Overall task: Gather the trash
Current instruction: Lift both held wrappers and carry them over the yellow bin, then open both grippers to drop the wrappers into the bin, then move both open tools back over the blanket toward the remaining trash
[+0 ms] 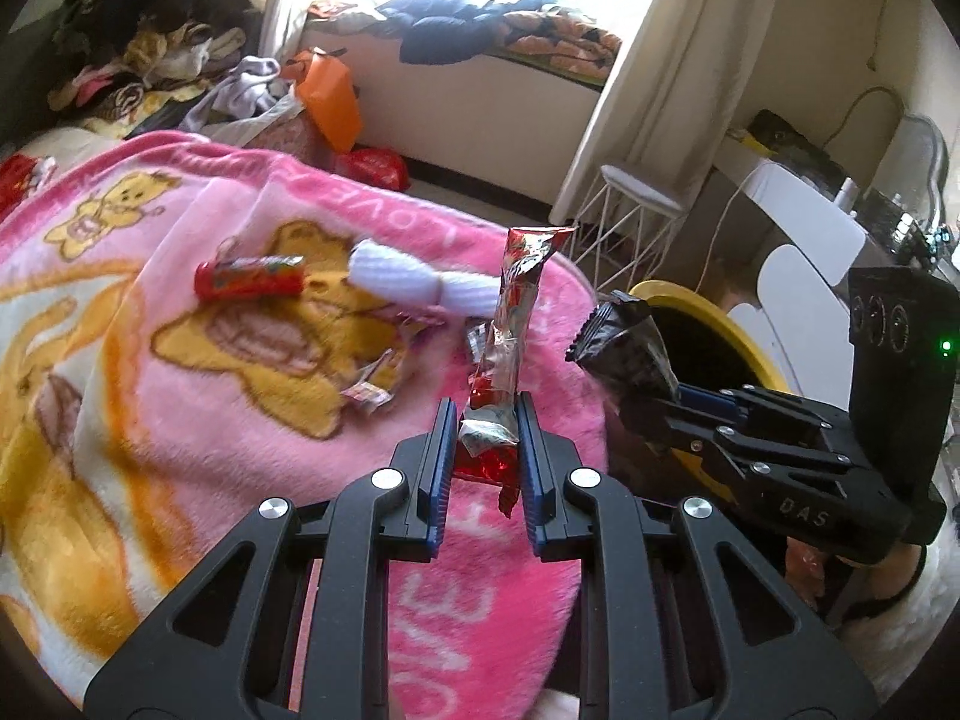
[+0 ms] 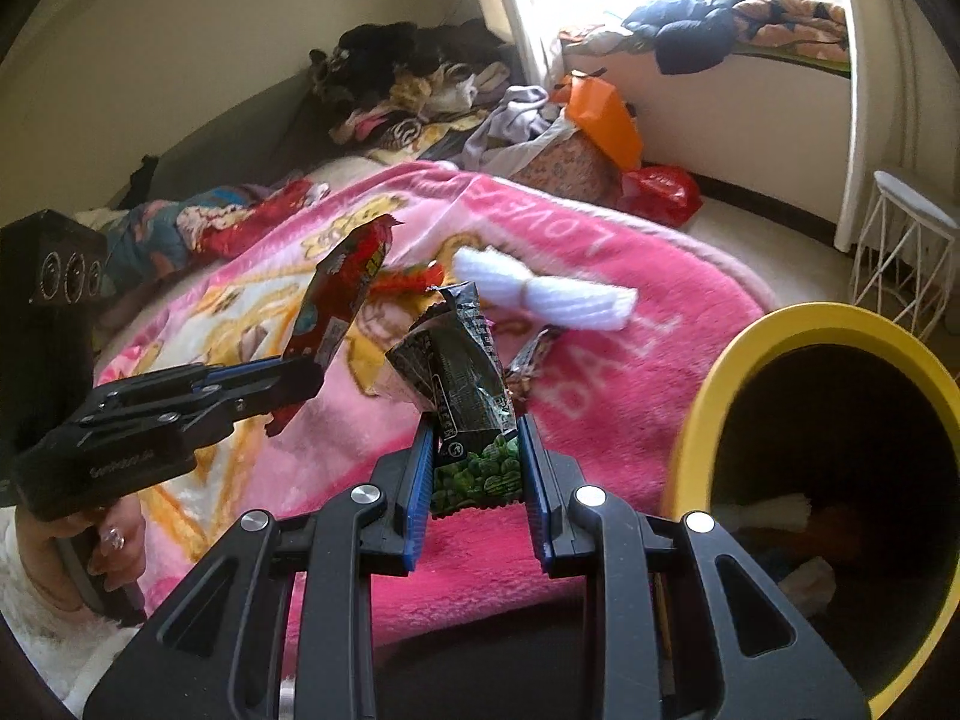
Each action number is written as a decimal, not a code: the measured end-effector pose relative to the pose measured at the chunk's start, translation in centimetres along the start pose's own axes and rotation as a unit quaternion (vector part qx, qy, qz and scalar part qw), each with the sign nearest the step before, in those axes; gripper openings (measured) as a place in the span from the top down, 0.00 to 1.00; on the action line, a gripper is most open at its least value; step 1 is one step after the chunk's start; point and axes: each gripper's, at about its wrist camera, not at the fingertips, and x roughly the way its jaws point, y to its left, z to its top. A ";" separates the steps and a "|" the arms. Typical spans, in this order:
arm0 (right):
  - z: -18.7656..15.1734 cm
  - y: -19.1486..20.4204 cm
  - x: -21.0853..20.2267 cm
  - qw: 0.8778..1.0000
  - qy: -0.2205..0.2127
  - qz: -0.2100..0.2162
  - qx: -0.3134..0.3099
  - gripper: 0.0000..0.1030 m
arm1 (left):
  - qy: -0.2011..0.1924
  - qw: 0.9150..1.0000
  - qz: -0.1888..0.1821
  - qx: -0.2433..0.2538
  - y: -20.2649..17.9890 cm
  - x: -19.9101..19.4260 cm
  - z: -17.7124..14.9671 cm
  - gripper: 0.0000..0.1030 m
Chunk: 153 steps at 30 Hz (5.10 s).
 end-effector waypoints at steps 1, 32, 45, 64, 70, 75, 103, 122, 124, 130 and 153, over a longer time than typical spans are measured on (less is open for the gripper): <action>0.0 -0.2 -0.3 1.000 -0.003 -0.003 0.002 0.75 | -0.002 1.000 -0.002 0.002 -0.3 -0.1 0.1 0.86; -0.3 -7.9 -5.5 0.991 -0.065 -0.080 0.089 0.75 | -0.016 0.998 -0.043 0.040 -6.3 0.8 1.6 0.86; -1.2 -10.9 -7.4 0.982 -0.081 -0.119 0.124 0.75 | -0.014 0.997 -0.061 0.055 -8.5 1.9 1.7 0.86; -2.7 -14.6 -8.6 0.966 -0.087 -0.166 0.178 0.75 | 0.000 0.994 -0.086 0.068 -11.6 4.3 1.4 0.86; -3.3 -15.8 -8.8 0.960 -0.090 -0.173 0.199 0.75 | 0.005 0.993 -0.091 0.076 -12.6 5.2 1.4 0.86; -3.7 -16.6 -9.0 0.957 -0.091 -0.176 0.212 0.74 | 0.010 0.993 -0.095 0.075 -13.3 6.0 1.4 0.86; -4.8 -18.1 -8.9 0.947 -0.073 -0.186 0.250 0.33 | 0.029 0.995 -0.087 0.030 -13.5 11.0 4.4 0.32; -0.7 -11.2 -10.6 0.957 -0.130 -0.205 0.157 0.21 | -0.061 0.998 -0.016 -0.023 -7.1 5.8 8.3 0.11; -0.1 -10.3 -10.0 0.960 -0.133 -0.199 0.148 0.20 | -0.065 0.997 -0.003 -0.030 -6.0 5.3 8.5 0.11; 1.6 -7.9 -7.9 0.968 -0.128 -0.182 0.118 0.19 | -0.077 0.996 0.028 -0.047 -2.9 4.0 9.0 0.11; 3.7 -1.6 0.9 0.991 -0.055 -0.119 0.030 0.19 | -0.073 0.982 0.115 -0.129 6.4 3.1 7.6 0.11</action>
